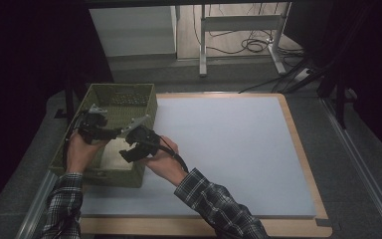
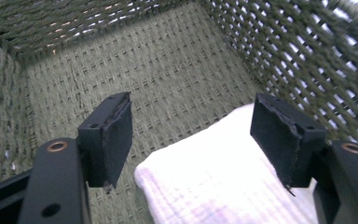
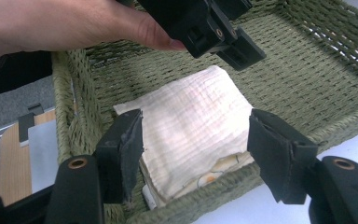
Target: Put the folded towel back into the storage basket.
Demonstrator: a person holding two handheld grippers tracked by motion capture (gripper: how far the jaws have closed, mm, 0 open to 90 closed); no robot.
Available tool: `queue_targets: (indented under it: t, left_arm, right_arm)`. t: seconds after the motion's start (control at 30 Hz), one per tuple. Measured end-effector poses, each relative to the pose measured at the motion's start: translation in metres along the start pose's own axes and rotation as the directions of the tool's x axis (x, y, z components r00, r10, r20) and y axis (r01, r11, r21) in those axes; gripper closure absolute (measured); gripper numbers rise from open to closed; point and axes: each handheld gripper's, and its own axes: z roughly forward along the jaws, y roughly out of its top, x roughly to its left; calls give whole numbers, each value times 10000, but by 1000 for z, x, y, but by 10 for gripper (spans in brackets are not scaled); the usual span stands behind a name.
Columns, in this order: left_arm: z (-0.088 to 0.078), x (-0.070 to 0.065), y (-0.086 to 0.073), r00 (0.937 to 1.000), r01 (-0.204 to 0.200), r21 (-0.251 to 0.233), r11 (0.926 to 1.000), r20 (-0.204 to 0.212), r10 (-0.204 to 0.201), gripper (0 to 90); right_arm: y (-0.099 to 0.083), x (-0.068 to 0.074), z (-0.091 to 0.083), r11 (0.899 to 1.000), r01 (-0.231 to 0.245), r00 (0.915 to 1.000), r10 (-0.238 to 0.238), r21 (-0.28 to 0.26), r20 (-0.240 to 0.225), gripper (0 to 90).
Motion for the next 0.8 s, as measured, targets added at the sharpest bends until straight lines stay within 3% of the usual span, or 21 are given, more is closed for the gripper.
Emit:
queue_targets:
  t: [0.3, 0.5, 0.8]
  left_arm:
    - [-3, -5, 3, 9988, 341, -291, 9990, 367, -330, 197]
    - [-5, -11, 7, 9968, 485, -516, 9975, 655, -451, 160]
    - [-6, -31, 17, 9947, 305, -717, 9970, 997, -233, 111]
  right_arm:
    - [-7, -2, -12, 9999, 120, 9999, -121, -91, -94, 327]
    - [-17, -11, -21, 9999, -22, 10000, 21, -133, -87, 305]
    - [-35, -30, -39, 9986, -439, 9990, 437, -294, -56, 258]
